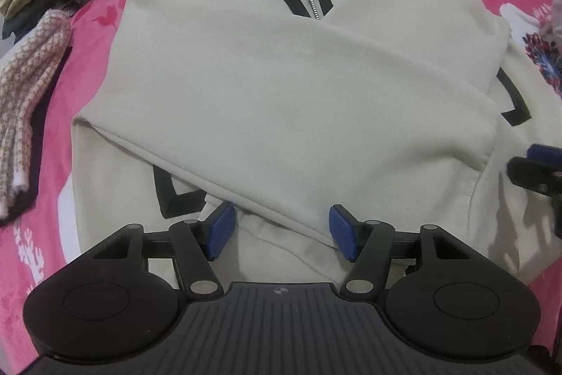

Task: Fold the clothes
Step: 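Move both open grippers over the jacket toward its collar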

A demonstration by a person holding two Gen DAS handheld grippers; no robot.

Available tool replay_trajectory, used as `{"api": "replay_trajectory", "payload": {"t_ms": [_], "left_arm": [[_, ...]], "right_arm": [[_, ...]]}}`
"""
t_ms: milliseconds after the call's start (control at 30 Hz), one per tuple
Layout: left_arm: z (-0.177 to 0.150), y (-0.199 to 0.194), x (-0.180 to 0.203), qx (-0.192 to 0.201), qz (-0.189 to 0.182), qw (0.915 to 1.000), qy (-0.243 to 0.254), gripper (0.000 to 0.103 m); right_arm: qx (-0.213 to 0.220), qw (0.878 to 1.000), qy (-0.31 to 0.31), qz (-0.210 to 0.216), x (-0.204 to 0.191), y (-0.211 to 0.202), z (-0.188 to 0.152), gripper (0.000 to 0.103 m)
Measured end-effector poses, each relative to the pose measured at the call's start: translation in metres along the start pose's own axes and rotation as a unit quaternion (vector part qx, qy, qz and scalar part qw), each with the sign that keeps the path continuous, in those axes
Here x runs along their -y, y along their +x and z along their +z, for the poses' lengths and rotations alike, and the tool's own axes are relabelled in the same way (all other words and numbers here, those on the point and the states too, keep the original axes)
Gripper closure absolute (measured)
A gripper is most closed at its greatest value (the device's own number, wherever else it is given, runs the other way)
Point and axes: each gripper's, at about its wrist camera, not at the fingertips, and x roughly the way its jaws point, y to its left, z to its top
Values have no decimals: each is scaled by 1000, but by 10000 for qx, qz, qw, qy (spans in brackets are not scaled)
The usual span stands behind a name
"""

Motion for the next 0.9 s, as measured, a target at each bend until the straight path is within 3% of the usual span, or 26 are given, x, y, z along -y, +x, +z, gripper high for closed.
{"api": "replay_trajectory", "payload": {"t_ms": [200,367,500,567,700,900], "left_arm": [[6,1,0,-165,12,9998,-73,42],[7,2,1,-226,41,9996,-139,41],[8,2,0,-268,-2,9995,-179,41],[7,2,-1,-267,-34,9994,-202,40],[7,3,-2,-260,-77,9994,-210,39],[8,5,-4,-287,-154,9992,-223,36]], "right_arm": [[-313,9994,169,-8,8,21,4,80],[142,9998,-36,121,0,7,22,80],[-196,9995,-241,78,3,48,18,79],[-224,9989,-415,-9,-3,45,22,79],[185,9990,-399,30,-6,18,36,79],[107,9971,-756,29,-15,54,40,79]]}}
